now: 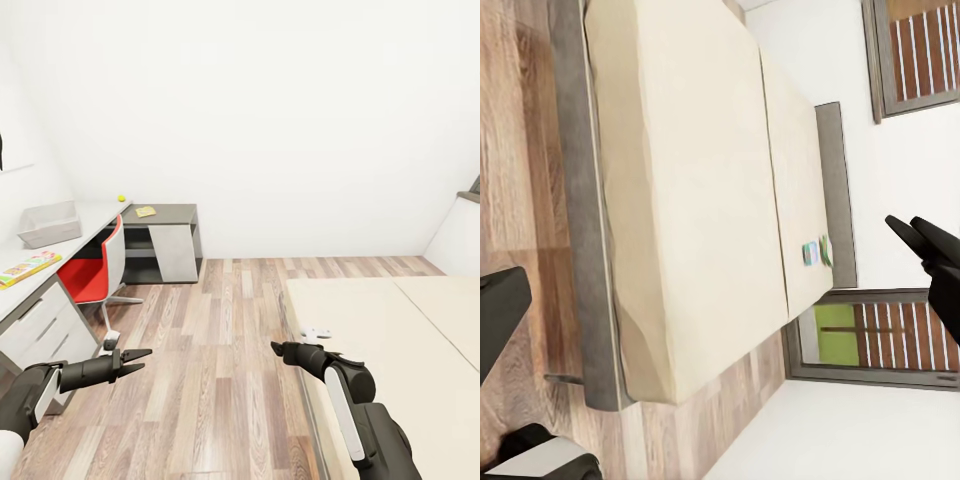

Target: Put all the toys in the child's room - the three board games (two on the bed and one on the table), the two jigsaw puzzles on the table, and the tennis ball on the table - inside the toy box on the table in the child's room.

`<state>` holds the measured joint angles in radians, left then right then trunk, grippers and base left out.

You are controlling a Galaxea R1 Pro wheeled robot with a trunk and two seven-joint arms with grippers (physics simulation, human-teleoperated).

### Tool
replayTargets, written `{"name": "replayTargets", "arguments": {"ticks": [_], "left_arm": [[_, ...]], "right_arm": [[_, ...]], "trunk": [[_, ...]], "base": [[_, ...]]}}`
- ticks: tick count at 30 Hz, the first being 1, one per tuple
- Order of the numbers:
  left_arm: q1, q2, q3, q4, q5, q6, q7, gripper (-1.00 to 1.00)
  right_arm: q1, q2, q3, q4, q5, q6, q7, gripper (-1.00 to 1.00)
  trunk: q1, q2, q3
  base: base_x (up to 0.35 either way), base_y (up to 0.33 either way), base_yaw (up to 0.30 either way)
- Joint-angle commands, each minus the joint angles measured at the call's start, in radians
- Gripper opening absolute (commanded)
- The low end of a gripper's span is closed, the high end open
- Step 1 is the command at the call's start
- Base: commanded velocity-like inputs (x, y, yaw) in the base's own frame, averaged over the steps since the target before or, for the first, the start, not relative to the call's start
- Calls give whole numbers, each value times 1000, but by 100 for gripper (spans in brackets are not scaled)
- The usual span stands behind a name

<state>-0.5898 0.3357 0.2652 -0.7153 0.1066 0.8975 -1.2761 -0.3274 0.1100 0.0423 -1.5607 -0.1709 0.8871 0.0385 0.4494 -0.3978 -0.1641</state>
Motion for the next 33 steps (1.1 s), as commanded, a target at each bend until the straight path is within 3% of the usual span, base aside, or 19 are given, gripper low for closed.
{"name": "replayTargets", "arguments": {"ticks": [1,33], "left_arm": [[-1,0,0,0,2,8,-2,100],[-1,0,-3,0,2,9,0,100]], "right_arm": [[-1,0,-1,-1,0,5,3,100],[-1,0,-1,-1,1,6,3,100]], "trunk": [[1,-2,-2],[1,-2,-2]], "base": [[0,-111,0],[0,-231,0]]}}
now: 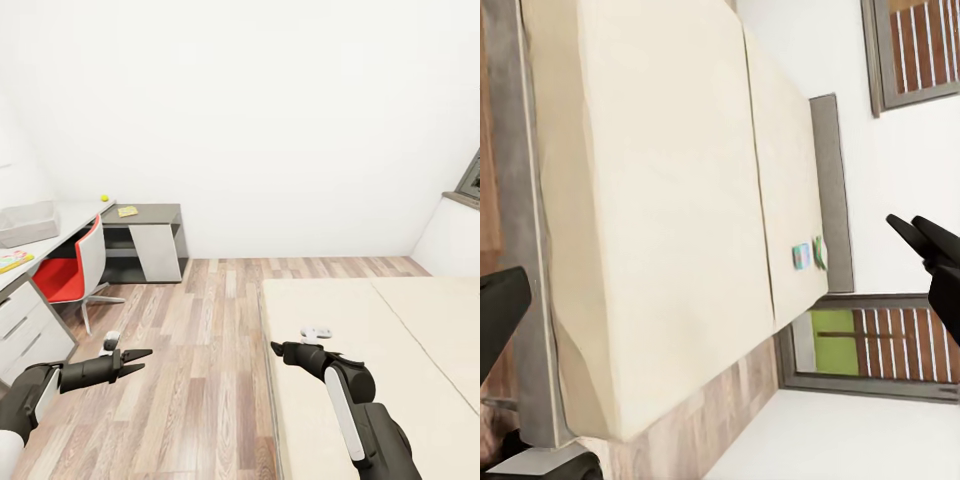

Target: Put all the toys in the child's room - the three board games (two on the bed and one on the table), the two jigsaw puzzles on the table, and the tennis ball on the table - inside the toy box on the table in the child's room.

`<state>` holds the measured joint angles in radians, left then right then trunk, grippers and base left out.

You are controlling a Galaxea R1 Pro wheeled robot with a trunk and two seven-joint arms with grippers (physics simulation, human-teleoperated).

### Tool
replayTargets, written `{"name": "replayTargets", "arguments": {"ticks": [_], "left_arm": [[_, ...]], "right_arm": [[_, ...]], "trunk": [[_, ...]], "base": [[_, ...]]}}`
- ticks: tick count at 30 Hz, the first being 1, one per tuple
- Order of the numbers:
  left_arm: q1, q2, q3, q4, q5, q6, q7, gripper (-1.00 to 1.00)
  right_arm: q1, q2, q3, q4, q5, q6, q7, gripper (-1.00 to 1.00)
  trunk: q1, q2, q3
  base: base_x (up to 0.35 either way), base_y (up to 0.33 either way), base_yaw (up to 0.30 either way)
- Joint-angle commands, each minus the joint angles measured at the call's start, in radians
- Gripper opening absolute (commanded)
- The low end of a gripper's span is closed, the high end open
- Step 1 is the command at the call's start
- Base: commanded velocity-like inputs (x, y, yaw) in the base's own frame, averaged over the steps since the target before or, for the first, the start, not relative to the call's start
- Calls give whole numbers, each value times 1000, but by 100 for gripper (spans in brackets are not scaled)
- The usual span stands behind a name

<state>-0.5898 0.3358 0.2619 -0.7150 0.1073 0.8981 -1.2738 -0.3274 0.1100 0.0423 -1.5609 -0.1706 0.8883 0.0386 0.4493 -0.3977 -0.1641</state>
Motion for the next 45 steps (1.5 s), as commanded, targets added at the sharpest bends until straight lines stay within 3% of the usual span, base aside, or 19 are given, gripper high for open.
{"name": "replayTargets", "arguments": {"ticks": [1,45], "left_arm": [[-1,0,0,-1,2,8,-2,100],[-1,0,-1,0,-1,8,-1,100]], "right_arm": [[-1,0,-1,-1,0,4,3,100],[-1,0,-1,-1,0,5,3,100]], "trunk": [[1,-2,-2],[1,-2,-2]], "base": [[0,-246,0],[0,-246,0]]}}
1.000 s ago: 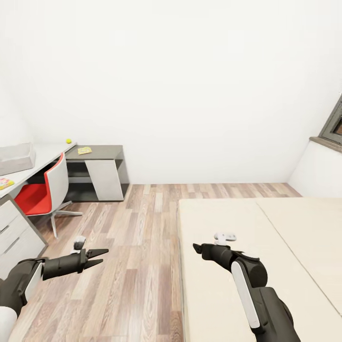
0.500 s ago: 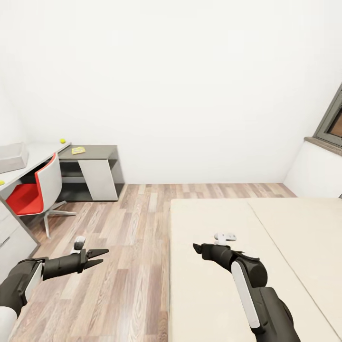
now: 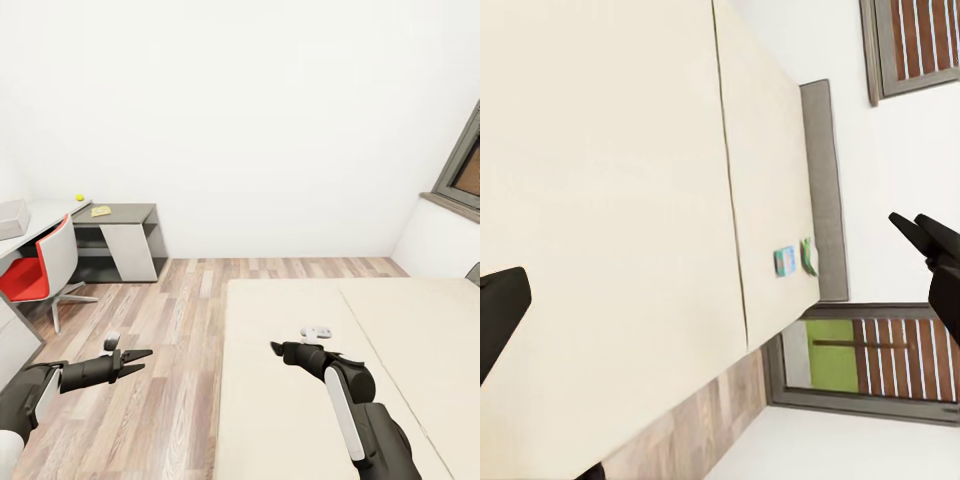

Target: Put all the toys in the child's room - the three board games (two on the bed and one on the table), the two jigsaw puzzles on the table, and the tennis ball on the table - inside the toy box on the table in the child's room.

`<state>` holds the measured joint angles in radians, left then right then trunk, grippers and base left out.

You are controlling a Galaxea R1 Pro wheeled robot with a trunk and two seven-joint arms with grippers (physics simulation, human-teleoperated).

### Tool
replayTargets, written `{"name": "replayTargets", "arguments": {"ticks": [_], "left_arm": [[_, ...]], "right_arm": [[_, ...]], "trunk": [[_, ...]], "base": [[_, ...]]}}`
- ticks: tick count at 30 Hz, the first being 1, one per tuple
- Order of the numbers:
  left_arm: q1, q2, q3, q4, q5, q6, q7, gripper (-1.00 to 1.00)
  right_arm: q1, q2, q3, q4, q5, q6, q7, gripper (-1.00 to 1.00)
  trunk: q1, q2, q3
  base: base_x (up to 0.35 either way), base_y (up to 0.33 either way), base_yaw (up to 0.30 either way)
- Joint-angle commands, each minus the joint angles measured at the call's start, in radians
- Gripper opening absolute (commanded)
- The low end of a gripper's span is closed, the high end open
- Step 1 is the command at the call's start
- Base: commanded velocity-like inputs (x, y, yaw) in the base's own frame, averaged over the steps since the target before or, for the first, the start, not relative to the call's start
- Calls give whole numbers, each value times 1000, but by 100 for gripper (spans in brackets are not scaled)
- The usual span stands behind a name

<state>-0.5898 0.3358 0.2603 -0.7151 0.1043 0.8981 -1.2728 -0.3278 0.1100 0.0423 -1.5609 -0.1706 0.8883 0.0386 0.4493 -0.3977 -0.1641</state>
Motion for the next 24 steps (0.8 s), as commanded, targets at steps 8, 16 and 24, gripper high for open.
{"name": "replayTargets", "arguments": {"ticks": [8,16,24], "left_arm": [[-1,0,0,0,0,8,-2,100],[-1,0,0,0,0,8,-2,100],[-1,0,0,0,0,8,-2,100]], "right_arm": [[-1,0,-1,-1,0,4,3,100],[0,0,-1,-1,0,4,3,100],[-1,0,-1,-1,0,4,3,100]], "trunk": [[1,-2,-2],[1,-2,-2],[1,-2,-2]], "base": [[0,-246,0],[0,-246,0],[0,-246,0]]}}
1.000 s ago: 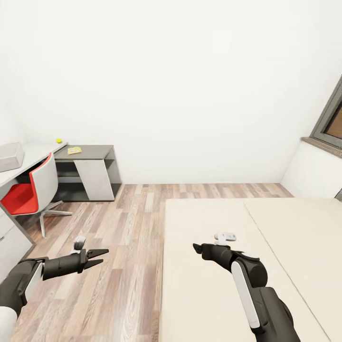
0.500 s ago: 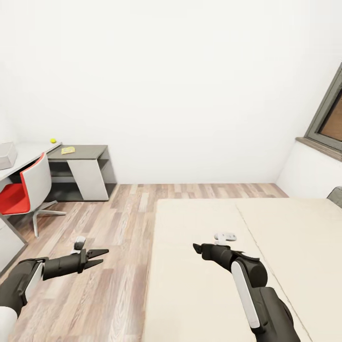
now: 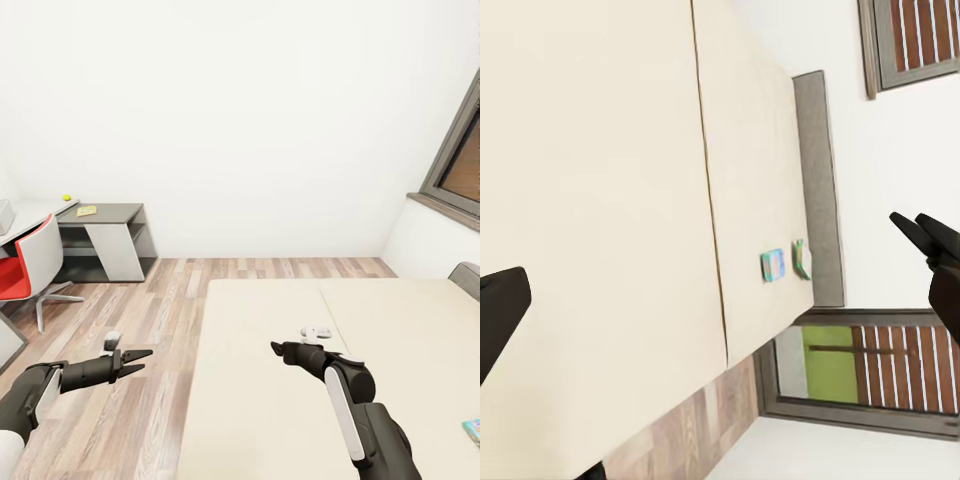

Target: Put all the toys in the child's room - the three board games (two on the bed and one on the table), the two jigsaw puzzles on the table, and the tennis ball on the table - inside the toy box on the table in the child's room.

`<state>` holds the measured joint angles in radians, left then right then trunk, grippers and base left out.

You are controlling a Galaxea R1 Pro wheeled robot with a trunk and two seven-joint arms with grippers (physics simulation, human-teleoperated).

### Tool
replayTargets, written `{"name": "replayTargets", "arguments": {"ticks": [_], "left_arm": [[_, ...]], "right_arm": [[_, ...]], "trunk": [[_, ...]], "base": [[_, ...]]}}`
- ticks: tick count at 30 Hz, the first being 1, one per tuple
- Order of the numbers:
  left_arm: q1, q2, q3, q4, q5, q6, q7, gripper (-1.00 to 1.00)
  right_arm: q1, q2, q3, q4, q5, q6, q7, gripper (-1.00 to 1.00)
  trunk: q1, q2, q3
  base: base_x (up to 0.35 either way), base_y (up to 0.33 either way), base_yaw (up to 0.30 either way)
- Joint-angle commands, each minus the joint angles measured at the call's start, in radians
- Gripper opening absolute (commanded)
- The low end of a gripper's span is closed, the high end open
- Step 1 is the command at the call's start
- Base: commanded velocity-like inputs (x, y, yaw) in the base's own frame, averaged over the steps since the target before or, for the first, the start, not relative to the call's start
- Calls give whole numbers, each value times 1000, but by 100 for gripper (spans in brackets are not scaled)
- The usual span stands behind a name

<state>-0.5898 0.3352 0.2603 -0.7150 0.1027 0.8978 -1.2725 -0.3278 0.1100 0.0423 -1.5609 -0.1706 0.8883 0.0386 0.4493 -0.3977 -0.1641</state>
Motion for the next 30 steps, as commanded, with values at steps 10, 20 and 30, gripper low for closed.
{"name": "replayTargets", "arguments": {"ticks": [10,20,30], "left_arm": [[-1,-1,0,-1,2,8,-2,100],[-1,-1,0,0,2,7,-2,100],[-1,-1,0,0,1,7,-2,100]], "right_arm": [[-1,0,-1,-1,0,4,3,100],[-1,0,-1,-1,0,4,3,100],[-1,0,-1,-1,1,4,3,100]], "trunk": [[1,-2,-2],[1,-2,-2],[1,-2,-2]], "base": [[0,-246,0],[0,-246,0],[0,-246,0]]}}
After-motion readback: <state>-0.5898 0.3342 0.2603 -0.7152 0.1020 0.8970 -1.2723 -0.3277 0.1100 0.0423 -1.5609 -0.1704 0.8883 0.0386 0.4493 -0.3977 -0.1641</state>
